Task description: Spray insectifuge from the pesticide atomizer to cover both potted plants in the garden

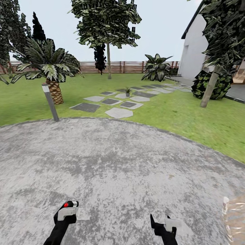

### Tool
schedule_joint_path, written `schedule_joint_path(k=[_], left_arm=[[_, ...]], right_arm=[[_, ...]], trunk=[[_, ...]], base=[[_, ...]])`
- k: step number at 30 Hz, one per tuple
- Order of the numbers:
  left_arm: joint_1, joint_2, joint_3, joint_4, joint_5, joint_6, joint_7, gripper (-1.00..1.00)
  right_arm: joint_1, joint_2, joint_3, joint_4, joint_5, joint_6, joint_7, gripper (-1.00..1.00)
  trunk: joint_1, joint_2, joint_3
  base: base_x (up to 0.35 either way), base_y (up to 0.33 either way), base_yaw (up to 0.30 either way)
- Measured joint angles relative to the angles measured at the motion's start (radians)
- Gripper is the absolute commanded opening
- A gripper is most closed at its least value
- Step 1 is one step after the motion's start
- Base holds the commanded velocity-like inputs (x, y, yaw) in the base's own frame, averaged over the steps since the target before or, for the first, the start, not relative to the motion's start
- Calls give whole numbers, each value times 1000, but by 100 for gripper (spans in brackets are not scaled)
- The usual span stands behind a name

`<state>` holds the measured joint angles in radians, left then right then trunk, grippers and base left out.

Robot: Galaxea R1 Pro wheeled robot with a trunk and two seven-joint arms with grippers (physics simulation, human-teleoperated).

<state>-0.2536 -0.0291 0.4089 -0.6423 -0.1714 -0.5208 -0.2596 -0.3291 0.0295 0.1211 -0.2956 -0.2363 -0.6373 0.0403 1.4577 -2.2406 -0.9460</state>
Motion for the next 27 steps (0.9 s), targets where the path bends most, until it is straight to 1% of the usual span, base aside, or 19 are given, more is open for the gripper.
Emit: schedule_joint_path(k=[10, 17, 19, 21, 22, 23, 25, 27], left_arm=[[0, -1, -1, 1, 0, -2, -1, -100], [-2, 1, -1, 1, 0, 3, -13, -100], [-6, 0, 0, 0, -1, 5, -13, -100], [-13, 0, -4, 0, -1, 7, -14, -100], [-15, -1, -14, 0, -2, 7, -15, -100], [-17, -2, -41, 0, -3, 7, -14, -100], [-20, -7, -115, -9, -2, 9, -6, -100], [-21, -8, -155, -14, 1, 11, 0, -100]], right_arm=[[0, -3, 0, 1, 0, 0, 0, 100], [0, -7, -1, -6, 1, -1, 1, 100], [0, -7, -1, -18, 1, -2, 1, 100], [0, -9, -1, -65, 2, -2, 1, 100], [0, -9, -1, -93, 2, -1, 1, 100], [0, -9, -1, -138, 2, 0, 1, 100], [0, -9, 0, -206, 2, 1, 1, 100], [0, -9, 0, -227, 2, 1, 1, 100]], trunk=[[0, 0, 0], [0, 0, 0], [0, 0, 0], [0, 0, 0], [0, 0, 0], [0, 0, 0], [0, 0, 0], [0, 0, 0]], base=[[335, 34, 0], [335, 0, 0], [336, 0, 0], [335, 0, 0], [336, 0, 0], [336, 0, 0], [330, 0, 0], [306, 0, 0]])
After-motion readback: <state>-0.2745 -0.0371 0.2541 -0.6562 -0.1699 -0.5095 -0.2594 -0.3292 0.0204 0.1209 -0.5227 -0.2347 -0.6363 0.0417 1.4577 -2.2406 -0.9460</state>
